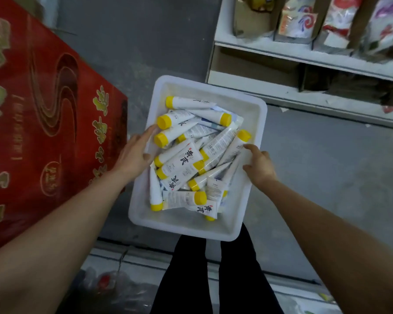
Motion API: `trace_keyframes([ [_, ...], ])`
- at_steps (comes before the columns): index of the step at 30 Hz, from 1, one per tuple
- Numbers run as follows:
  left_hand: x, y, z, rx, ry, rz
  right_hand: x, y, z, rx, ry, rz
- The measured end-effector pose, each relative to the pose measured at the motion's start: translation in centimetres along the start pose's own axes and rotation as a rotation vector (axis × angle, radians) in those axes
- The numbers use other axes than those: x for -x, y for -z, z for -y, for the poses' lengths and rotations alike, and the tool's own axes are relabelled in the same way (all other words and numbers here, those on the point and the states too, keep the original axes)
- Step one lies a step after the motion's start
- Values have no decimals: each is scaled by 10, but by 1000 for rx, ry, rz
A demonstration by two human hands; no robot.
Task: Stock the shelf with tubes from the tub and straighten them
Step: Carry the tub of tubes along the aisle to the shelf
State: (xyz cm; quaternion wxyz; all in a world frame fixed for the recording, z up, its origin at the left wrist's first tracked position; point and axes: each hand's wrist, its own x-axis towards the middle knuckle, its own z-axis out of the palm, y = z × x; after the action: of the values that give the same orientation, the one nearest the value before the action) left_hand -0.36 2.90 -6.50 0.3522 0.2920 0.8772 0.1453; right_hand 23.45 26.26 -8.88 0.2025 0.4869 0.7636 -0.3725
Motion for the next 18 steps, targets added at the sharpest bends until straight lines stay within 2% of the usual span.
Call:
trace_keyframes([
  [4, 11, -4, -67, -1, -55, 69, 43, 48, -45, -3, -78, -68],
  [7, 10, -13, -132, -65, -175, 135, 79, 88, -90, -35, -162, -129],
  [13, 17, -50, -300, -230, -417, 230, 150, 161, -201, -151, -335, -284],
  [18, 26, -110, -456, -380, -627, 261, 197, 221, -310, -303, -444, -436],
])
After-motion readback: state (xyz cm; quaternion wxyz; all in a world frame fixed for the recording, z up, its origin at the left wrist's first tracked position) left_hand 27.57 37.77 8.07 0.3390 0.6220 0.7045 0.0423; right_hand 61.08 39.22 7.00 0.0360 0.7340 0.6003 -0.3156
